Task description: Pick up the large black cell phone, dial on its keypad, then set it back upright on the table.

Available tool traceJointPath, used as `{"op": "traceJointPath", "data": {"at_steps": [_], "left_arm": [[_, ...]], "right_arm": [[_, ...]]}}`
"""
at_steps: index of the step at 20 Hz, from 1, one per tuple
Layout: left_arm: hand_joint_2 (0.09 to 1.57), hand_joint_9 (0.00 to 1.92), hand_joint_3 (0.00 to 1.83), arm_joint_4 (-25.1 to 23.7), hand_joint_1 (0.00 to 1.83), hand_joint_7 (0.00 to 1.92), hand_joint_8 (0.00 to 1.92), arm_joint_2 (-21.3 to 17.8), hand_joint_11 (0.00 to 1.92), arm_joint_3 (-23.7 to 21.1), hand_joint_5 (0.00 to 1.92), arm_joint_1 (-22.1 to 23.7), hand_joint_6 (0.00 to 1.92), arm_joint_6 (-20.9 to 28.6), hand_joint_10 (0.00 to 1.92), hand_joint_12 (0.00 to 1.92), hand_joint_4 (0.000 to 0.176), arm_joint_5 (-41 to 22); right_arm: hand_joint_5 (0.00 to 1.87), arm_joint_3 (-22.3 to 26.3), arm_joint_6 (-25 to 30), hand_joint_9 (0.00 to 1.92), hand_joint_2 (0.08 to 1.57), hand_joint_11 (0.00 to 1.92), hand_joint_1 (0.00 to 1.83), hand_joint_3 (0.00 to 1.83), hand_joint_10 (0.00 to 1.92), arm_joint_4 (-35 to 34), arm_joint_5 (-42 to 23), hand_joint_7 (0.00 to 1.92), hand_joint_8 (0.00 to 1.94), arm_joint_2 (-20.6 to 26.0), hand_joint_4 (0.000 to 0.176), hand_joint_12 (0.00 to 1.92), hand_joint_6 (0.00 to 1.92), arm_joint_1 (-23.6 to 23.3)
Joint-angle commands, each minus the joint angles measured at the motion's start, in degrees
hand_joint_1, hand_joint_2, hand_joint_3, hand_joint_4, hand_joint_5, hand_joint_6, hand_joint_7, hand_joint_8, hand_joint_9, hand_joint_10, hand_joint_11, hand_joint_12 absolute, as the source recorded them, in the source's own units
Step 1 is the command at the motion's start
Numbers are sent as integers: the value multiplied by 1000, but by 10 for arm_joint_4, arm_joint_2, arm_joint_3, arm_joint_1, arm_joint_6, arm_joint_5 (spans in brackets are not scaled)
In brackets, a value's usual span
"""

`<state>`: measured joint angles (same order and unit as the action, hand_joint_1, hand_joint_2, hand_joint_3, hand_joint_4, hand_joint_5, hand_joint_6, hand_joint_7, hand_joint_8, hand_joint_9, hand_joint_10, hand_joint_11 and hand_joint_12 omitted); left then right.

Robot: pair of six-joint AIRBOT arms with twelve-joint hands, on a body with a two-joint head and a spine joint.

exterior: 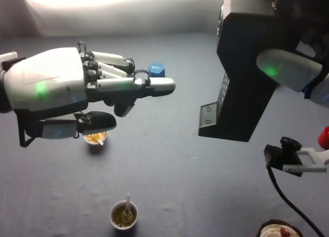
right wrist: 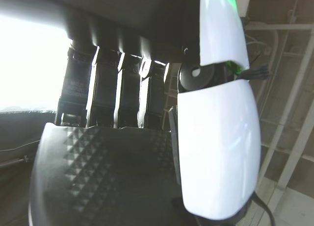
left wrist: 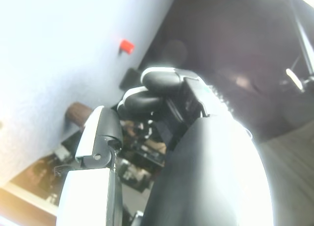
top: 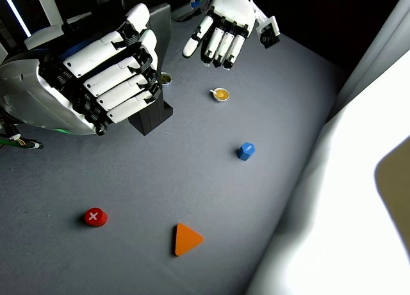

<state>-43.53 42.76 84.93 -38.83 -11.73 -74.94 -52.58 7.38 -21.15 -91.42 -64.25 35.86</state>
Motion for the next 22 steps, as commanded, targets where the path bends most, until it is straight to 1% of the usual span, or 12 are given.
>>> {"op": "traceJointPath", "data": {"at_steps": [1,2,3,4,7,8,12,14,15,18,21,22], "left_arm": [[1282,647,0,41,1299,647,1582,3,448,-3,93,12,6,-2,1921,1921,112,-52],[1288,642,1,41,1295,636,1594,5,458,-3,84,12,2,-2,1921,1921,106,-52],[1285,640,0,42,1296,640,1585,8,455,-3,86,13,2,-2,1921,1921,115,-51],[1288,651,1,42,1295,636,1596,12,462,-3,68,15,1,-2,1921,1921,110,-51],[1304,696,7,39,1290,605,1642,22,473,0,48,17,1,-2,1921,1921,101,-48],[1305,705,7,38,1291,605,1646,26,481,4,52,17,2,-2,1921,1921,101,-48],[1315,687,6,38,1288,588,1668,37,503,19,69,21,5,-2,1921,1921,107,-46],[1306,663,0,38,1292,608,1639,44,441,22,64,22,2,-2,1921,1921,110,-46],[1306,651,1,38,1291,608,1642,46,434,22,64,23,2,-2,1921,1921,116,-45],[1304,664,0,38,1292,613,1639,54,413,25,71,27,2,-2,1921,1921,108,-45],[1300,651,0,31,1293,621,1624,63,392,30,81,34,5,-2,1921,1921,123,-45],[1293,644,0,31,1297,633,1608,66,387,31,85,35,5,-2,1921,1921,118,-43]], "right_arm": [[987,3,10,854,1122,691,1377,0,1346,23,-72,951,1031,7,0,1434,864,-6],[1003,4,10,897,1117,713,1468,0,1216,23,-72,948,993,7,0,1606,787,-7],[1010,5,10,907,1115,715,1486,0,1182,23,-72,944,982,7,0,1631,787,-7],[968,5,10,892,1122,700,1489,4,1191,23,-72,920,1014,7,0,1645,879,-7],[999,6,10,889,1119,685,1490,0,1211,23,-72,945,990,7,0,1640,823,-7],[1037,6,10,872,1110,689,1402,0,1297,23,-72,972,974,7,0,1436,797,-7],[1001,5,10,892,1112,772,1380,0,1328,22,-72,968,981,7,0,1344,827,-7],[987,6,10,901,1110,800,1380,2,1323,22,-72,981,963,7,0,1379,844,-8],[974,6,10,902,1114,787,1467,1,1224,22,-73,936,988,7,0,1592,807,-9],[932,5,10,894,1122,829,1488,2,1212,22,-73,882,1032,7,0,1625,854,-9],[1003,5,10,961,1095,838,1494,0,1101,22,-73,962,895,7,0,1561,793,-9],[951,5,10,909,1113,807,1490,7,1178,22,-73,906,978,7,0,1615,873,-9]]}}
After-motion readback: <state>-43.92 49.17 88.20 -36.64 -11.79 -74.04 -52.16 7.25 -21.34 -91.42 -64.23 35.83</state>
